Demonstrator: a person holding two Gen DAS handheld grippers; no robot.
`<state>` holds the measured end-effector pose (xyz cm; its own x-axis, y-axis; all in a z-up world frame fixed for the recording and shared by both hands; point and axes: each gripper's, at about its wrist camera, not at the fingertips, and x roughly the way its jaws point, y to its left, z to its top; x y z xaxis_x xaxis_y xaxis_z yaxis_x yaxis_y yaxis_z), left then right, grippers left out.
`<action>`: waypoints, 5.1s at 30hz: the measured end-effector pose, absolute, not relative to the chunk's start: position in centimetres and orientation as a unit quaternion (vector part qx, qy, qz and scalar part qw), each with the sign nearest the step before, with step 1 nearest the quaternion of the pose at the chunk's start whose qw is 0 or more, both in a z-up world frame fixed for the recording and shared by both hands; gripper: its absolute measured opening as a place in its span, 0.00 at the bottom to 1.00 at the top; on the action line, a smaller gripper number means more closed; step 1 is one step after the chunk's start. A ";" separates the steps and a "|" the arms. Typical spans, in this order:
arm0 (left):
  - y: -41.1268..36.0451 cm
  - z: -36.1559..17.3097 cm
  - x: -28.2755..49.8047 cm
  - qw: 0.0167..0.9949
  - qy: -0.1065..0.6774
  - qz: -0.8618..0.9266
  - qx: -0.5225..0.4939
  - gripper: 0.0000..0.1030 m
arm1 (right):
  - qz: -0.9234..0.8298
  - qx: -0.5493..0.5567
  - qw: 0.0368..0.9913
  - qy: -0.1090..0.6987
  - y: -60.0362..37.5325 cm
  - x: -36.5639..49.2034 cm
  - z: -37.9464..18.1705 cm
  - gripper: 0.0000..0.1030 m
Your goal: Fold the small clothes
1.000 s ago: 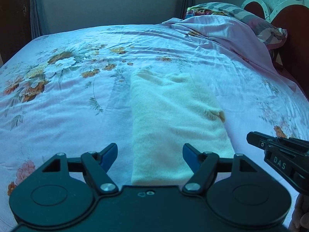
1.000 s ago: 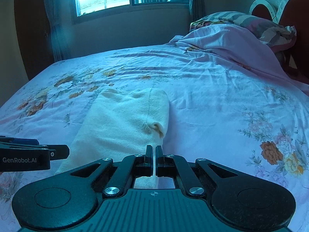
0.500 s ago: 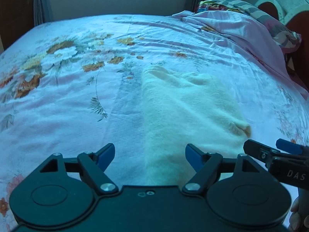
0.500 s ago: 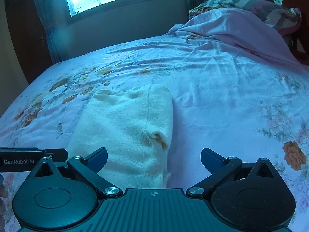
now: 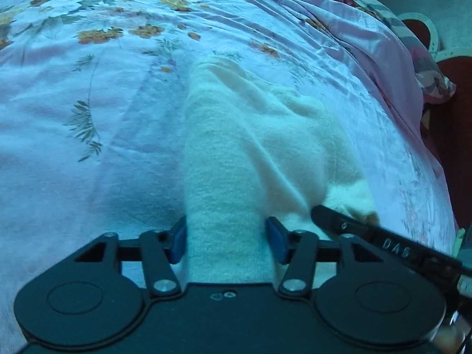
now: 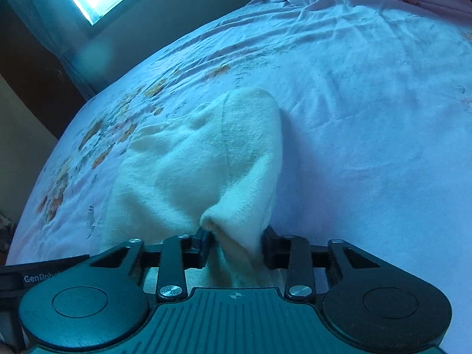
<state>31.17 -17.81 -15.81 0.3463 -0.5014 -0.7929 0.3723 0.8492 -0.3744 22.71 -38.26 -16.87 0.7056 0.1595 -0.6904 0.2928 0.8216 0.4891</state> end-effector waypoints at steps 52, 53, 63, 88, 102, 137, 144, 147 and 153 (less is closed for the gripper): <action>-6.4 -11.6 14.2 0.886 0.428 -0.159 0.082 0.64 | -0.020 0.155 0.912 0.380 -22.3 9.2 -13.2 0.54; -6.4 -11.4 13.8 0.887 0.426 -0.156 0.086 0.64 | -0.024 0.153 0.911 0.384 -22.3 8.6 -13.0 0.54; -6.4 -7.9 9.1 0.900 0.400 -0.147 0.094 0.76 | -0.043 0.150 0.898 0.410 -22.1 3.6 -12.0 0.80; -2.3 -1.0 -2.2 0.930 0.341 -0.121 0.061 0.98 | -0.070 0.143 0.938 0.308 -19.3 -9.3 -2.5 1.00; -2.4 0.1 -3.5 0.935 0.326 -0.127 0.059 0.98 | -0.108 0.112 0.953 0.260 -19.8 -11.6 0.0 1.00; -1.9 0.4 -2.8 0.934 0.330 -0.130 0.049 0.98 | -0.096 0.113 0.949 0.277 -19.5 -10.6 -0.7 1.00; -1.9 0.5 -2.7 0.934 0.328 -0.130 0.050 0.98 | -0.093 0.114 0.950 0.277 -19.4 -10.6 -0.7 1.00; -1.9 0.5 -2.7 0.934 0.329 -0.130 0.050 0.98 | -0.093 0.113 0.949 0.279 -19.3 -10.5 -0.8 1.00; -2.0 0.5 -2.5 0.934 0.328 -0.131 0.052 0.98 | -0.093 0.115 0.949 0.279 -19.5 -10.3 -0.9 1.00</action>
<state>-2.51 -1.96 0.51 0.7507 -0.2100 -0.6263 0.2778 0.9606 0.0108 -10.32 -19.47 -0.86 0.8269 -0.1125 -0.5510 0.2409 0.9562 0.1662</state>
